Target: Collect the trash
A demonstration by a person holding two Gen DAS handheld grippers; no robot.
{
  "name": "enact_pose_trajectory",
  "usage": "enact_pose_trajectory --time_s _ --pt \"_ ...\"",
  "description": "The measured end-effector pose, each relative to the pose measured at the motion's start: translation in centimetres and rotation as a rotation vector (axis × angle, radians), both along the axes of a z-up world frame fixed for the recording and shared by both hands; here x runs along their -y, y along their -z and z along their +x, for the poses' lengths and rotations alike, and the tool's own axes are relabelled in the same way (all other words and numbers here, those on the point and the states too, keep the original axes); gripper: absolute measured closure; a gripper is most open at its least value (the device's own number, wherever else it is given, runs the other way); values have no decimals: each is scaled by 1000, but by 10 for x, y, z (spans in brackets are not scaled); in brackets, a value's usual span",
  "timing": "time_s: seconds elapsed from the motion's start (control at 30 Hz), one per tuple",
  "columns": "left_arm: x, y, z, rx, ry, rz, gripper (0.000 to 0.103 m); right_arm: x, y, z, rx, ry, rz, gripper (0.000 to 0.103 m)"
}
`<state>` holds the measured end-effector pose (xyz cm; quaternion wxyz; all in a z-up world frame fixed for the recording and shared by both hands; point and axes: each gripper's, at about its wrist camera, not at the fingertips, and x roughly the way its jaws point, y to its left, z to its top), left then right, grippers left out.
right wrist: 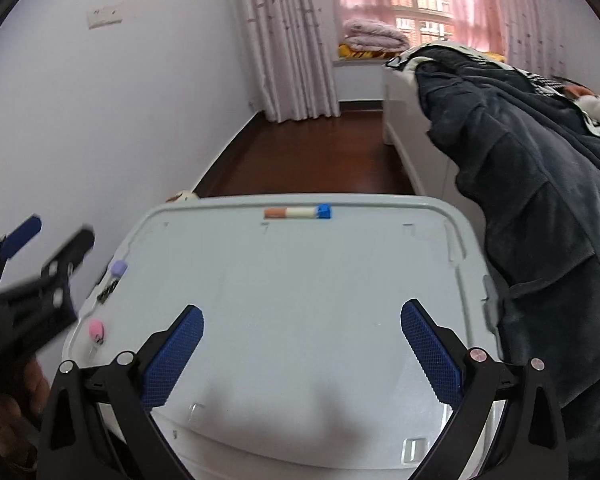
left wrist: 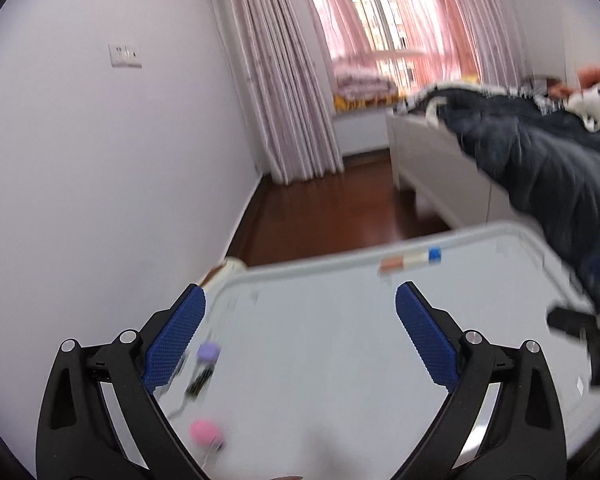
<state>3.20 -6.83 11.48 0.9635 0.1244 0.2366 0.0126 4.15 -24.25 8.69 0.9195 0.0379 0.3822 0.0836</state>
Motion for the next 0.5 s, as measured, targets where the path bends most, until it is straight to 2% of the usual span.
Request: enact_pose_trajectory --time_s 0.1,0.23,0.4,0.5 --pt "5 3 9 22 -27 -28 9 7 -3 -4 29 38 -17 5" --pt "11 9 17 -18 -48 -53 9 5 -3 -5 37 34 -46 5" --pt "24 11 8 8 -30 46 9 -7 -1 -10 32 -10 -65 5" --pt "27 11 5 12 -11 55 9 -14 0 -14 42 -24 -100 5"
